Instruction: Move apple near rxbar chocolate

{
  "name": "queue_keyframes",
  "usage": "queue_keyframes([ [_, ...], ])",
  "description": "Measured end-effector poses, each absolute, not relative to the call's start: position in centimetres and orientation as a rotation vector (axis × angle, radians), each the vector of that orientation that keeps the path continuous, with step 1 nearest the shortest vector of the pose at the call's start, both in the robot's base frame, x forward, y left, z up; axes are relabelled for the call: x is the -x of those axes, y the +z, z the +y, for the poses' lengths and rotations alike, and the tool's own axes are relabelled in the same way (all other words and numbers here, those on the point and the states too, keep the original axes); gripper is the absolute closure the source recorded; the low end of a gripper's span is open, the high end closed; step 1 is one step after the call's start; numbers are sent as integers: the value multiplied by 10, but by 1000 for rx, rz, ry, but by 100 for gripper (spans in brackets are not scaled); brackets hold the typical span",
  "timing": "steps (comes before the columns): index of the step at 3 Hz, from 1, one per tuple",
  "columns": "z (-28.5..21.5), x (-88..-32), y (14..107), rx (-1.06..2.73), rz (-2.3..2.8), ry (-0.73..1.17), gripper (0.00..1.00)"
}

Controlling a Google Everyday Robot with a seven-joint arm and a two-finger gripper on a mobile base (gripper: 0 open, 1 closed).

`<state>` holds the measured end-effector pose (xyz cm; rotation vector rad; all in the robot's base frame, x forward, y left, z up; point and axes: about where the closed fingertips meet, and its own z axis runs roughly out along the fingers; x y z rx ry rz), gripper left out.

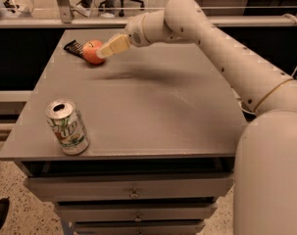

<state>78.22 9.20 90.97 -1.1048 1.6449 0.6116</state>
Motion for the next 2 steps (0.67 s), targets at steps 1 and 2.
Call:
queue_keyframes([
  [1, 30, -758, 971, 1032, 1579, 492, 0],
  [2, 7, -756, 976, 1006, 1586, 464, 0],
])
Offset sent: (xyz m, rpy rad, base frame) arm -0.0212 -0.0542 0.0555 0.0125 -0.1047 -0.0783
